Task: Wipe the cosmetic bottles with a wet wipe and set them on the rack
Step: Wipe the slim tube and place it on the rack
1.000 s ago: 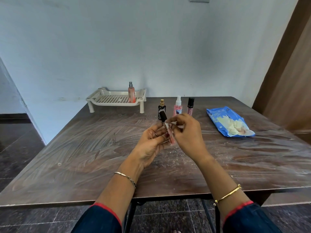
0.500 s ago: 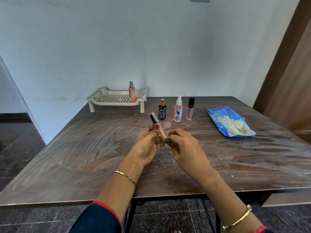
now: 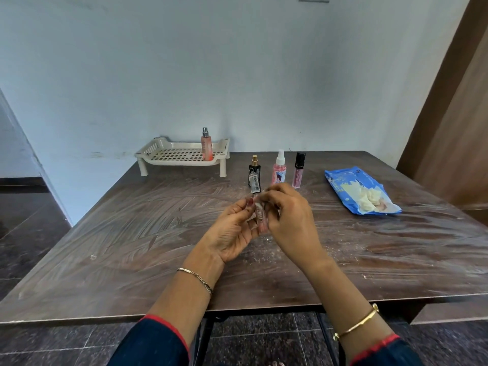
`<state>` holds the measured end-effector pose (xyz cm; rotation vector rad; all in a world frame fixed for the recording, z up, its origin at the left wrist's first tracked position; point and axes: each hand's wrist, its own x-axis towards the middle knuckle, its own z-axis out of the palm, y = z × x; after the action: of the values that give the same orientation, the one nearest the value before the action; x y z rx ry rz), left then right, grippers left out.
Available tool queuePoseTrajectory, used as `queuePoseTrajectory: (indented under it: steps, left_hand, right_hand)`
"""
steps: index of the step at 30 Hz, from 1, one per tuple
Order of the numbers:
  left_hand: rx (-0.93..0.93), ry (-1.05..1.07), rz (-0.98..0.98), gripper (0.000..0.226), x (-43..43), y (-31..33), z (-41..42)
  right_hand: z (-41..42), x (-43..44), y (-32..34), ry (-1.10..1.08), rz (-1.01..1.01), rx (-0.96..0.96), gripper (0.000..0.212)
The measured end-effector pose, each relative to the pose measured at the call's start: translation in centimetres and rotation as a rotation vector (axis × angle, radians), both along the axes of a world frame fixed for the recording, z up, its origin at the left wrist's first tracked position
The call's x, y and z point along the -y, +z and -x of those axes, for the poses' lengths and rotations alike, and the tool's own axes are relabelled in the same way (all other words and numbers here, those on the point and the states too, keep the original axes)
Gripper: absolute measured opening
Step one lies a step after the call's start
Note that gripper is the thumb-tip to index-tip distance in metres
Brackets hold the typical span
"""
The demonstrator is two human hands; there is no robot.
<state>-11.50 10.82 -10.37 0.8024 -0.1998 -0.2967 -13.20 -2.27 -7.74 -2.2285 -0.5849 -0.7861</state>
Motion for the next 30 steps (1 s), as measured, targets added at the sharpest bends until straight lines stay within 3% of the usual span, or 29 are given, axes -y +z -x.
queuePoseTrajectory:
  steps: [9,19,30]
  left_hand:
    - [0.028,-0.031,0.085,0.025,-0.1,0.0,-0.1]
    - [-0.061,0.154,0.089,0.042,-0.2,-0.1,-0.8]
    - [-0.092,0.214,-0.011,0.021,-0.2,-0.2,-1.0]
  right_hand:
    - [-2.0,-1.0,2.6,-0.098,-0.134,0.060,0.021]
    - [-0.4,-1.7,-1.0,-0.051,0.063,0.043,0.013]
    - [1.2,-0.6,-3.0,0.035,0.138,-0.025,0.018]
